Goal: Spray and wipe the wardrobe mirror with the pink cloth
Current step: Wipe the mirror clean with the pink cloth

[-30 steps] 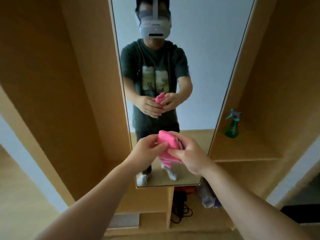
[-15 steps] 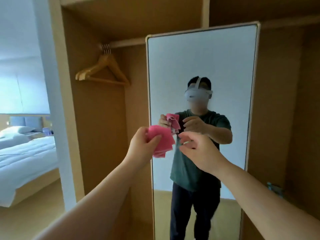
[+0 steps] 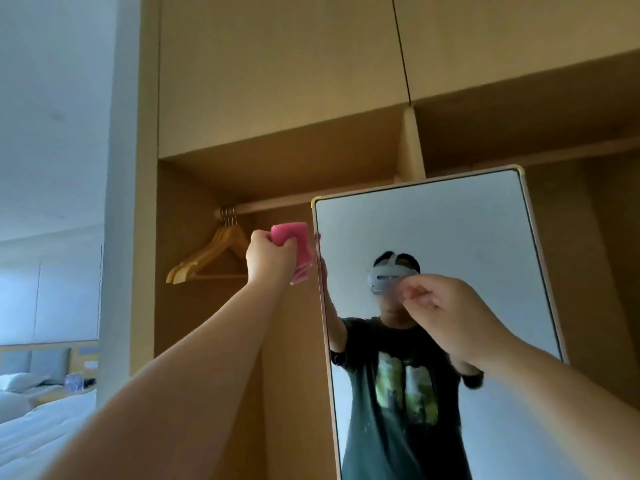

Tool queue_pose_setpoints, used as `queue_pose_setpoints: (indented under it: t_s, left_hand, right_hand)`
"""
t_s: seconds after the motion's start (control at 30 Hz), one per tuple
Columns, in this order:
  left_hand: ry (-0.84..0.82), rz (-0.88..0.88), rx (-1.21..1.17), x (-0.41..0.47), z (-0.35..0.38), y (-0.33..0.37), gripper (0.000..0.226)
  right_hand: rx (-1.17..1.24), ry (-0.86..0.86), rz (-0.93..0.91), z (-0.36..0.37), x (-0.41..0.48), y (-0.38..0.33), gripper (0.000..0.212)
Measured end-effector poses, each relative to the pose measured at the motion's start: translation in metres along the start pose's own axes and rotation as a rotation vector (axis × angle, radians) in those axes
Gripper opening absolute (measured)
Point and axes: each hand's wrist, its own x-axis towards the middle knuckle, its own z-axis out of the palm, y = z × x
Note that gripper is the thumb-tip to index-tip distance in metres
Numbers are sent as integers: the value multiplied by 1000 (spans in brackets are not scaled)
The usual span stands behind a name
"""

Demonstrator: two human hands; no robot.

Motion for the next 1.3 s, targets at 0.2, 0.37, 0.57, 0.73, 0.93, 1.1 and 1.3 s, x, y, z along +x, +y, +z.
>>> queue_pose_setpoints:
  t_s: [0.2,0.37,0.57,0.73,0.93,1.1,1.3]
  left_hand:
    - [76,-64,-28,45,20,15,29]
    - [61,-149,-39,58,47,23,41]
    - [79,-110,-169,58,70,30,46]
    - [55,-38,-138,52,82,31,37]
    - [74,-22,-60,43,88,29,45]
    - [68,-11,-53,33,90,20,47]
    - [75,-19,-75,18,91,10,44]
  right_hand:
    - [17,68,-83,-14,5,10,34]
    - [-52,99,-99,-50,22,28,24]
    - [-88,351,-138,-95,35,40,26]
    - [-245,476,64,-125,50,70,48]
    - [-184,336,283,-128,49,92,59]
    - [-112,309,346,-120,41,109,49]
    - [40,314,374,-112,28,108,52]
